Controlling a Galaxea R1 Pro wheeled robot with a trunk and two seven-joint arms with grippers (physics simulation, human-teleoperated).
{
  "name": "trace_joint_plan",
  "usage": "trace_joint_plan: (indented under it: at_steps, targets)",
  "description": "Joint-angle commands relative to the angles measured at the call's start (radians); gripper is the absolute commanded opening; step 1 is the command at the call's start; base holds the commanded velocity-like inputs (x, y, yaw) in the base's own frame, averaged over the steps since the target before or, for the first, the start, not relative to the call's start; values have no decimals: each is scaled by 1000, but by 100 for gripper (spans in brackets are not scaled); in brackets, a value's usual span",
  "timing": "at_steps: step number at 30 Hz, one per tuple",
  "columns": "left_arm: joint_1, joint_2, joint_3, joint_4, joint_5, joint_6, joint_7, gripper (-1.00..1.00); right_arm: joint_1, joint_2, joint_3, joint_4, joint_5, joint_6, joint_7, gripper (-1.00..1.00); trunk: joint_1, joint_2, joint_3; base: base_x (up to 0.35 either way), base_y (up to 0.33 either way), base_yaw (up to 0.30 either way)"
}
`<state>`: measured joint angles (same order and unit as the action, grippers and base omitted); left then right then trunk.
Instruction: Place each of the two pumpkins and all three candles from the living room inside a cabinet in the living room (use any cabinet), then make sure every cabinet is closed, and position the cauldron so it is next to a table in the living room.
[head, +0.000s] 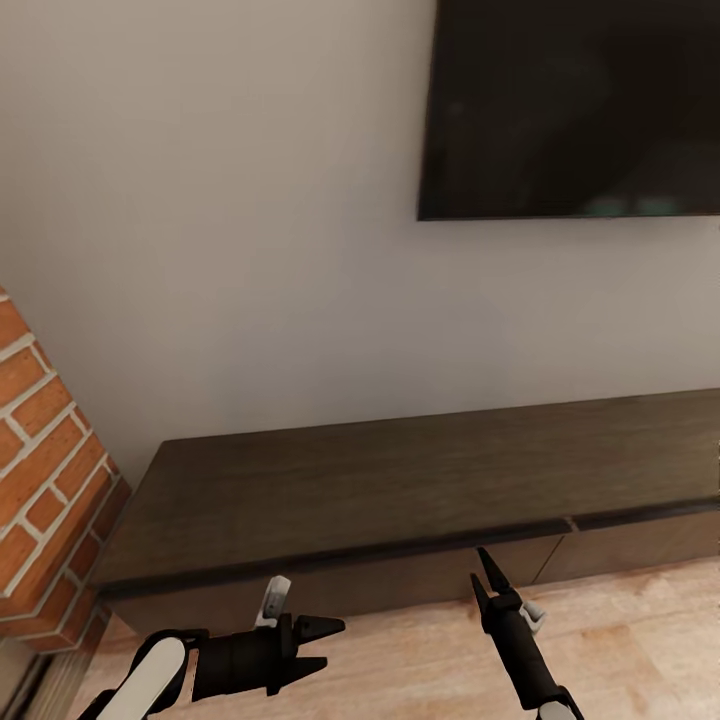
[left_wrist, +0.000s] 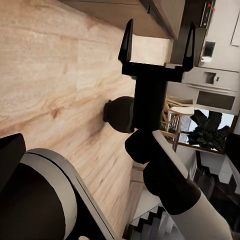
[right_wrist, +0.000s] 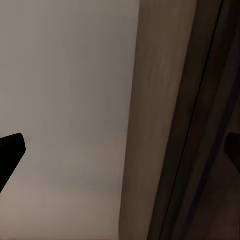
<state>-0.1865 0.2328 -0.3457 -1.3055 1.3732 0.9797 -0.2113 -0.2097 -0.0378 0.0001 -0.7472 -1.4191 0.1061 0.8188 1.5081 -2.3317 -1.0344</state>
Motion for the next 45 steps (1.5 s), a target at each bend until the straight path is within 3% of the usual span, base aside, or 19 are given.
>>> trace_joint_plan:
  at_steps: [1,7,15,29,45]
  targets:
    - [-1,1,-1,0,-8,0,-9,100,0,0,0,1,-10,10,3,100,0,0,-1,42,-99,0]
    - [-1,0,-1,12,-5,0,-10,100,0,-1,0,4,-14,10,-6,100,0,0,-1,13,-30,0]
    - [-1,0,0,15,-2,0,-10,100,0,-1,-1,5,-18,6,-81,100,0,0,-1,1,-2,0]
    - [-1,2,2,20,-1,0,-10,100,0,-1,-2,6,-18,6,-90,100,0,0,-1,73,0,0]
    - [-1,2,2,25,-1,0,-10,100,0,-1,-3,6,-21,-41,-166,100,0,0,-1,11,0,0]
